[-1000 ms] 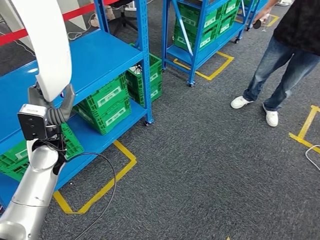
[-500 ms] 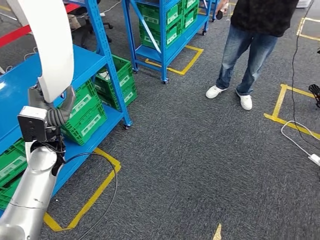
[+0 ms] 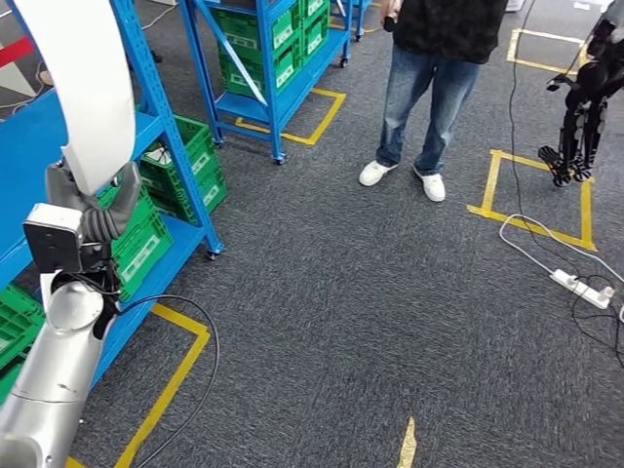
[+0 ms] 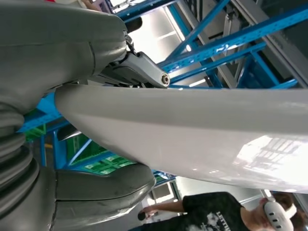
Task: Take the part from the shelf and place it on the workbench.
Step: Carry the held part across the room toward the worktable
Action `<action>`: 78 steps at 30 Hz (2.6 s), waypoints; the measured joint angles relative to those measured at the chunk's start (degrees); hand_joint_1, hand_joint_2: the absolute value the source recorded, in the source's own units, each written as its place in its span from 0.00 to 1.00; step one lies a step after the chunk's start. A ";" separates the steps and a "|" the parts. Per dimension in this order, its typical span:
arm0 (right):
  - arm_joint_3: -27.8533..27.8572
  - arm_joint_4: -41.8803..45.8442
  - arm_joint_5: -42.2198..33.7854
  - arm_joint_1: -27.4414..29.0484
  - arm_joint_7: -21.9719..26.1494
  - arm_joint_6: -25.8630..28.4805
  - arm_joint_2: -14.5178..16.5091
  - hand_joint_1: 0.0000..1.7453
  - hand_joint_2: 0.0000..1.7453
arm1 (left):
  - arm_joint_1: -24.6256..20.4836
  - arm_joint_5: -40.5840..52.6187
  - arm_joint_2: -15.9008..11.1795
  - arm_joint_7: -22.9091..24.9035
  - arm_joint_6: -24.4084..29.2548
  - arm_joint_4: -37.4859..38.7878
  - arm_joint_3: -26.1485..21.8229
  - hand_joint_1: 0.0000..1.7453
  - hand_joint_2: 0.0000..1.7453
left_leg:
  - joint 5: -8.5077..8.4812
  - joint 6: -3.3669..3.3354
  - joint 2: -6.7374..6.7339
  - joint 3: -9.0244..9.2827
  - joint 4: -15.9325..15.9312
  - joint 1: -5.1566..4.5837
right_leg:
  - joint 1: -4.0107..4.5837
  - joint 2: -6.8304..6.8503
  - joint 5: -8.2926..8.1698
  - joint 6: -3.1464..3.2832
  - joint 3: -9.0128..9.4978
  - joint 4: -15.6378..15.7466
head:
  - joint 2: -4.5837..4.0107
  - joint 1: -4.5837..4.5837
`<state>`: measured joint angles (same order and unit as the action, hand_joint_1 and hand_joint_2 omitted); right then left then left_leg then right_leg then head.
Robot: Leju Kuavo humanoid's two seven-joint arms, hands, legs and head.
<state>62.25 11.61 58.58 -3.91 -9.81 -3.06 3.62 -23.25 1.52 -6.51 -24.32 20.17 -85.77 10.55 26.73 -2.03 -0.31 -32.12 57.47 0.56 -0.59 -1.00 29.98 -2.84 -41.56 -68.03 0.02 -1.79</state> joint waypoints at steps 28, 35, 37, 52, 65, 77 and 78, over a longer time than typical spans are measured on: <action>2.85 -0.11 -0.96 -0.10 -12.04 -5.03 1.02 0.00 1.00 | -0.97 0.54 1.41 0.68 -1.14 -0.33 0.48 1.00 1.00 | -0.03 0.69 2.59 -0.44 0.21 0.18 | -0.16 -4.55 -4.02 0.84 4.30 8.36 | 0.00 0.67; 3.08 -0.13 -1.22 -0.39 -10.26 -5.92 1.02 0.00 1.00 | -1.09 0.02 1.62 0.67 -1.26 -0.22 0.87 1.00 1.00 | 0.29 0.42 -2.61 -0.03 0.03 0.10 | -0.36 1.42 -1.40 -0.14 -0.56 -1.41 | 0.00 0.33; 3.08 -0.11 -1.13 -0.41 -9.83 -5.92 1.02 0.00 1.00 | -1.11 -0.01 1.57 0.65 -1.22 -0.22 0.90 1.00 1.00 | 0.68 0.98 -3.71 0.18 0.19 -0.11 | -0.21 3.43 -4.14 0.14 3.95 6.68 | 0.00 0.34; 3.08 -0.12 -0.63 -0.05 -8.47 -5.90 1.26 0.00 1.00 | -0.18 -0.04 1.01 0.62 -1.07 -0.17 0.86 1.00 1.00 | 1.81 1.54 2.65 -2.65 6.50 -0.05 | 0.50 -3.90 -4.83 3.11 6.40 9.94 | 0.00 1.02; 3.08 -0.19 -0.38 0.01 -8.26 -5.99 1.42 0.00 1.00 | -0.64 0.00 1.18 0.60 -1.38 -0.08 0.90 1.00 1.00 | 0.25 0.37 -2.41 0.00 -0.09 -0.08 | -0.51 0.98 -0.43 -0.12 -1.77 -3.58 | 0.00 0.55; 3.08 -0.15 -0.07 -0.15 -7.87 -5.94 1.45 0.00 1.00 | -1.00 0.03 1.29 0.60 -1.59 0.05 1.04 1.00 1.00 | 8.53 3.05 -0.45 -4.98 13.41 0.16 | 0.03 -0.23 -4.24 3.22 6.02 9.51 | 0.00 1.24; 3.08 -0.15 -0.07 -0.14 -7.78 -5.97 1.45 0.00 1.00 | -0.86 0.03 1.28 0.60 -1.59 0.09 1.04 1.00 1.00 | 9.30 2.92 -0.23 -6.48 16.28 0.11 | 0.18 -0.92 -4.22 3.30 6.07 9.50 | 0.00 1.26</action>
<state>65.33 11.45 58.51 -4.05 -17.59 -9.02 5.07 -24.11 1.55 -5.23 -23.71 18.58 -85.67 11.58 36.03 0.89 -0.54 -38.60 73.75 0.67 -0.41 -1.92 25.76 0.46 -35.49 -58.53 0.02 -0.53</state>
